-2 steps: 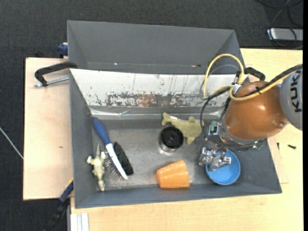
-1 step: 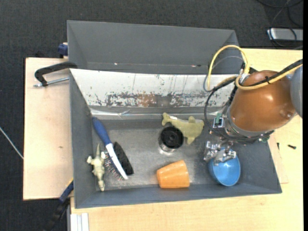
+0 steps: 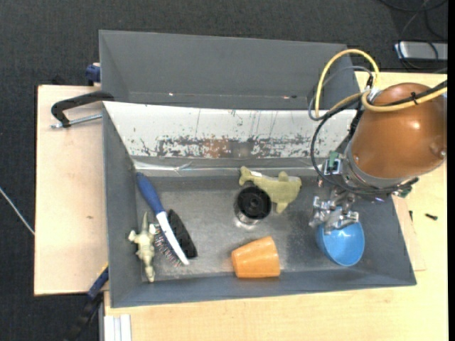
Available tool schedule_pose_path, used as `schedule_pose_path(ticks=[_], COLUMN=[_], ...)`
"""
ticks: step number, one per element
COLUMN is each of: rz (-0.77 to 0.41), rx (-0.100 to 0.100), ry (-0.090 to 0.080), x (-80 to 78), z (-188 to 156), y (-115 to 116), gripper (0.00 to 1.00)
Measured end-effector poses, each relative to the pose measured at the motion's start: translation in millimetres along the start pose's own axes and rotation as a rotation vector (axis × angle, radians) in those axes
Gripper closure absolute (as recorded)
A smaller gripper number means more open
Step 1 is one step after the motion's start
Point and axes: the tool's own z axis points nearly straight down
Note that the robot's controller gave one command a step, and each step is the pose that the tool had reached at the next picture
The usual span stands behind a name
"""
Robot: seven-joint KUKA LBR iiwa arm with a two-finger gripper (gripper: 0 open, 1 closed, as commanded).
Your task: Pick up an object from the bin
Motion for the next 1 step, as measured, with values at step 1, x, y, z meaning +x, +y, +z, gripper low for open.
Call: schedule_pose_path(ticks=[1], rz=[0.003], rx=[-0.003], ry=[0.001], x=[-1.5], z=[-10.9], y=[-1.2], gripper=[1.00])
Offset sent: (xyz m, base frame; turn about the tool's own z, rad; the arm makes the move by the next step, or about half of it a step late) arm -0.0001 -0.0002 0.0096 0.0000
